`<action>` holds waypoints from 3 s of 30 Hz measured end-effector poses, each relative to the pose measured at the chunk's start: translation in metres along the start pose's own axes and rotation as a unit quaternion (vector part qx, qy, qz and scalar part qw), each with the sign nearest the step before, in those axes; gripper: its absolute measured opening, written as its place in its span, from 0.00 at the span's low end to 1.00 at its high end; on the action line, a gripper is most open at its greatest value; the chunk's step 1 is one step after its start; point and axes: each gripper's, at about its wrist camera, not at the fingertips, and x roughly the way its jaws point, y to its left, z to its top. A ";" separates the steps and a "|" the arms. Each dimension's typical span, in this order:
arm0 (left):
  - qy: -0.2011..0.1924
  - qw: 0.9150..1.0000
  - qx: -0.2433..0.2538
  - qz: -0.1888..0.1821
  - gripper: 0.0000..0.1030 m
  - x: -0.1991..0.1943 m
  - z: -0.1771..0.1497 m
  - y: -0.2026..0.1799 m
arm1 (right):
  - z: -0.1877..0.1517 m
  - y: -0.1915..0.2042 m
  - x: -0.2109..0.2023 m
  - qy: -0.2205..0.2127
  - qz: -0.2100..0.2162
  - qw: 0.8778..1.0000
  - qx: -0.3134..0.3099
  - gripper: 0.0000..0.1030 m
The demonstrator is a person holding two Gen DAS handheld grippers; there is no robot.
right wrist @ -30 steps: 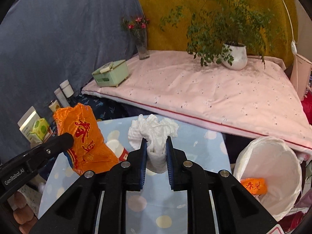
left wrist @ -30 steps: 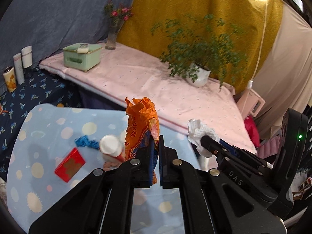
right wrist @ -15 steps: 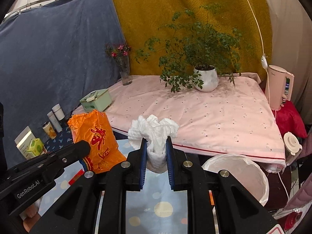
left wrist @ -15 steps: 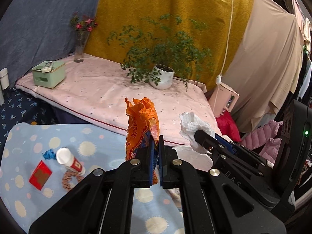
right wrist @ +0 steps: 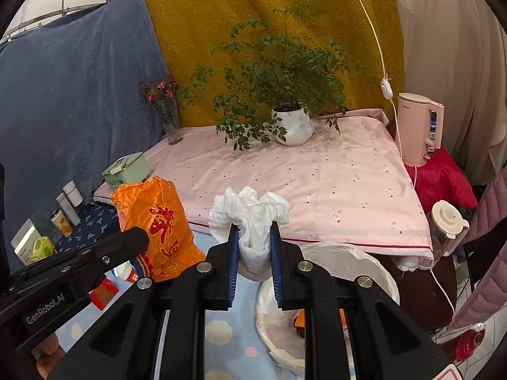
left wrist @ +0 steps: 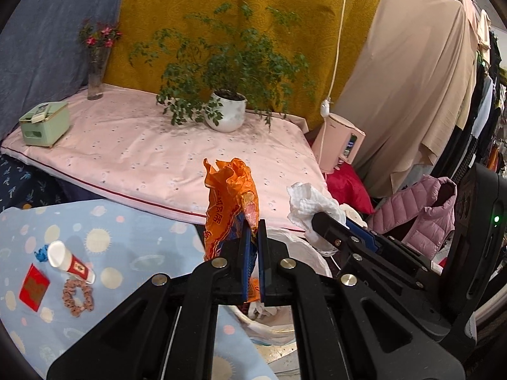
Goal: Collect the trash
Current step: 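Carry the orange bag with the left tool while the right tool carries the tissue to the bin, then open both tools over the bin to drop the orange bag and tissue, then grasp the brown scrunchie with the left tool while the right tool grasps the red-and-white paper cup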
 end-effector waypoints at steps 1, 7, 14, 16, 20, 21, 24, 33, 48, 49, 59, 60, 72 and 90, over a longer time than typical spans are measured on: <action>0.003 1.000 0.002 -0.004 0.03 0.004 0.000 -0.005 | -0.001 -0.004 0.000 0.001 -0.002 1.000 0.002 0.17; 0.017 1.000 0.011 -0.020 0.03 0.024 -0.003 -0.026 | -0.007 -0.032 0.004 0.008 -0.017 1.000 0.020 0.17; 0.036 0.999 0.018 -0.033 0.03 0.049 -0.008 -0.043 | -0.012 -0.056 0.011 0.016 -0.028 0.999 0.034 0.17; 0.039 0.998 0.018 -0.036 0.03 0.055 -0.008 -0.046 | -0.013 -0.062 0.015 0.019 -0.031 0.999 0.038 0.17; 0.044 0.998 0.019 -0.042 0.04 0.066 -0.007 -0.049 | -0.015 -0.071 0.020 0.024 -0.035 0.998 0.045 0.17; 0.044 0.998 0.021 -0.043 0.04 0.069 -0.007 -0.051 | -0.015 -0.073 0.022 0.024 -0.036 0.998 0.046 0.17; 0.045 0.997 0.025 -0.048 0.04 0.076 -0.006 -0.055 | -0.016 -0.078 0.026 0.027 -0.040 0.998 0.048 0.17; 0.042 0.999 0.002 -0.020 0.47 0.088 -0.009 -0.048 | -0.019 -0.092 0.029 0.019 -0.056 0.996 0.066 0.43; 0.032 0.999 -0.016 0.004 0.47 0.068 -0.016 -0.020 | -0.019 -0.069 0.026 0.019 -0.044 0.997 0.053 0.47; 0.031 0.999 -0.019 0.007 0.47 0.066 -0.016 -0.017 | -0.019 -0.066 0.026 0.019 -0.043 0.998 0.051 0.47; 0.022 0.998 -0.053 0.040 0.47 0.041 -0.024 0.031 | -0.024 -0.030 0.028 0.024 -0.024 0.999 0.033 0.48; 0.021 0.997 -0.057 0.043 0.47 0.039 -0.025 0.037 | -0.024 -0.024 0.029 0.026 -0.021 0.999 0.029 0.48; 0.015 0.990 -0.107 0.094 0.48 0.006 -0.042 0.108 | -0.036 0.039 0.044 0.047 0.013 0.999 -0.007 0.48; 0.063 0.955 -0.186 0.221 0.55 -0.008 -0.114 0.236 | -0.078 0.123 0.083 0.103 0.057 0.992 -0.053 0.48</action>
